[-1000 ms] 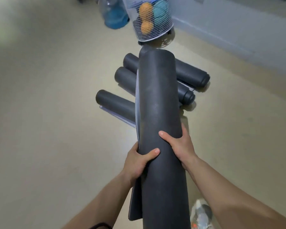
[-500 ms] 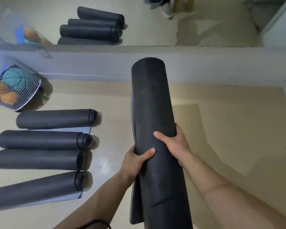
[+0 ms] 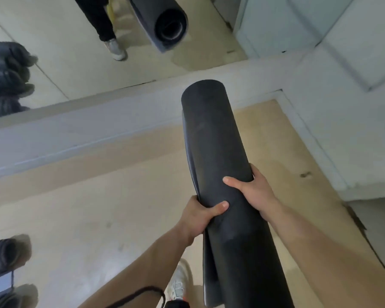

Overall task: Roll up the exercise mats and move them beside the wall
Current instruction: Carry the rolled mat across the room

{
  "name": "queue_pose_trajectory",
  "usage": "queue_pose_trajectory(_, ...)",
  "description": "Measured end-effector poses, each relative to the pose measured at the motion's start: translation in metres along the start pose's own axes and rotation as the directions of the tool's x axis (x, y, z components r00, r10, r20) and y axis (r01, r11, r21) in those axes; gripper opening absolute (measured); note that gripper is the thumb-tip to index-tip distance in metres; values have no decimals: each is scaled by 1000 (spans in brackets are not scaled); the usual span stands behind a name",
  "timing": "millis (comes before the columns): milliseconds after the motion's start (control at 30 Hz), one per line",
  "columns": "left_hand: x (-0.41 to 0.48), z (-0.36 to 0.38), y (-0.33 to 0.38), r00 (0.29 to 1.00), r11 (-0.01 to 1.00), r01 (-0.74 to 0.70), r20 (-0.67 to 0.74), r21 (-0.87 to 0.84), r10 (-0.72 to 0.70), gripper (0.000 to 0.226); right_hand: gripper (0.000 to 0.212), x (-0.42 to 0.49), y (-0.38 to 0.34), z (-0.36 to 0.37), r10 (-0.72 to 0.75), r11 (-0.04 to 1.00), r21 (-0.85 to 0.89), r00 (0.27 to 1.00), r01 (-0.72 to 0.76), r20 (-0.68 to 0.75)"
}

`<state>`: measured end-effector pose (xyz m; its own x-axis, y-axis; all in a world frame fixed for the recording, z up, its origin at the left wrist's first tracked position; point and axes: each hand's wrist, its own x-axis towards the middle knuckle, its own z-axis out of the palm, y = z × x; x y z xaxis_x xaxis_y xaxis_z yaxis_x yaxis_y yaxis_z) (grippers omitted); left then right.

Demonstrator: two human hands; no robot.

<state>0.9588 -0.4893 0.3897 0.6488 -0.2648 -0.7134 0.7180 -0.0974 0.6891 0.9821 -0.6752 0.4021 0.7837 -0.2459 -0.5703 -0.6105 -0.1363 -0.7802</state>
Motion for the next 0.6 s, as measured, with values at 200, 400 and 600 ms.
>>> queue_pose_trajectory(200,124,78,26,997,991,40,66,127,-49,41,79,107,21,-87,15,1000,-15,998,-15,-57)
queue_pose_trajectory(400,264,175,30,996,989,77,44,128,-83,83,82,239,60,-186,19,999,-43,997,-23,-78)
queue_pose_trajectory(600,414,271,7,996,995,79,-44,58,-77,78,69,385,114,-270,24,995,-96,1000,-26,-18)
